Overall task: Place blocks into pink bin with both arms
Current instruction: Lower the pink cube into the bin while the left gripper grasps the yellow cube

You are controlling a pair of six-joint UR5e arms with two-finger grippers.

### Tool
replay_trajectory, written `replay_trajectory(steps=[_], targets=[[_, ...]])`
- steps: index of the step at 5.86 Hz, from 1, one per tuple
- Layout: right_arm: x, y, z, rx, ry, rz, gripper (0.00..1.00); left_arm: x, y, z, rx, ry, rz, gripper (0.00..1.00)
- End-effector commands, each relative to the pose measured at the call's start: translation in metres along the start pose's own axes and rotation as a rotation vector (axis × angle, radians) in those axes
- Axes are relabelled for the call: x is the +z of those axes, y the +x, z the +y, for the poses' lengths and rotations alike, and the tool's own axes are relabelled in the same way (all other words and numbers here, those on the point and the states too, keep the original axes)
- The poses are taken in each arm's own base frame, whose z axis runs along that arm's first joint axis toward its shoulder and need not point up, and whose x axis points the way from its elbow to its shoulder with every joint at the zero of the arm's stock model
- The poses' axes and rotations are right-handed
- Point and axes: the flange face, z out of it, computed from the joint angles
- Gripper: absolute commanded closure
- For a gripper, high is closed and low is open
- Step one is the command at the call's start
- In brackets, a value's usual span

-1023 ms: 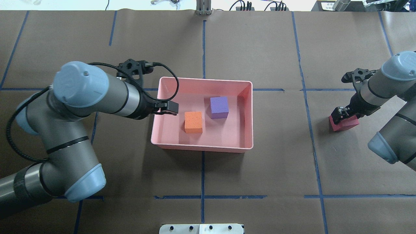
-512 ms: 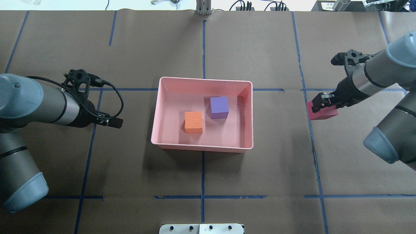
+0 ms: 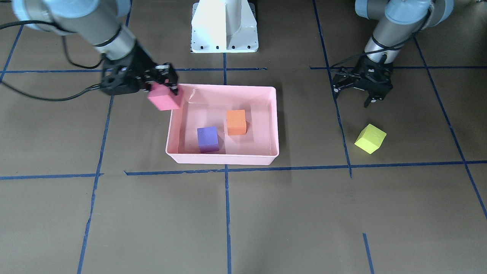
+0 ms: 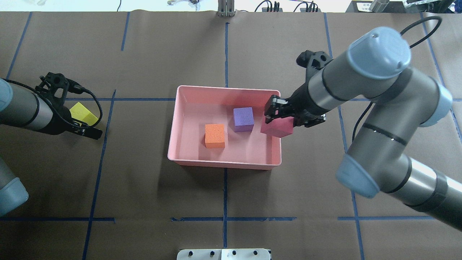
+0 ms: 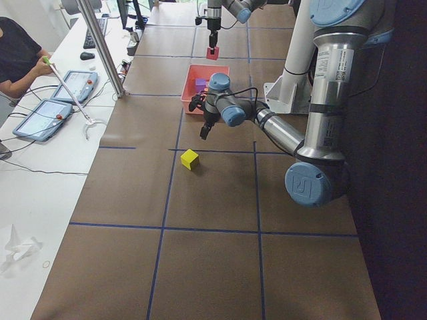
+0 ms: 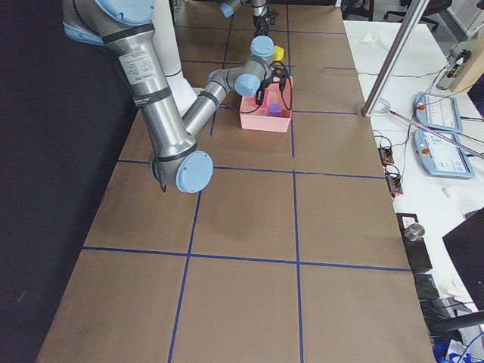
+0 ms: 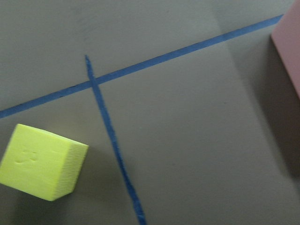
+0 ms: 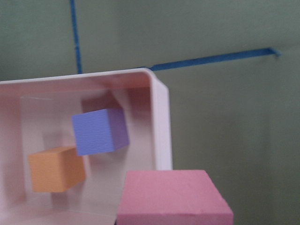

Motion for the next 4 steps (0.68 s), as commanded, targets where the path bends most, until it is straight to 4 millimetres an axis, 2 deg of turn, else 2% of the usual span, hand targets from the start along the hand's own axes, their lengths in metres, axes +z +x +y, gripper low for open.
replay_trajectory(steps=[1,2,3,4], targets=[[0.058,-0.041,0.025,0.014,0.043,0.042,0.99,0.013,-0.021,-0.021,0.018,-0.009,-0.018,0.01],[0.076,-0.034,0.029,0.014,0.027,0.072,0.84,0.017,-0.028,-0.032,0.066,-0.005,-0.029,0.02],[0.084,-0.035,0.038,0.003,0.047,0.083,0.01,0.028,-0.042,-0.035,0.144,-0.024,-0.049,0.02],[0.085,-0.039,0.040,-0.016,0.079,0.081,0.00,0.041,-0.051,-0.041,0.210,-0.039,-0.061,0.02]])
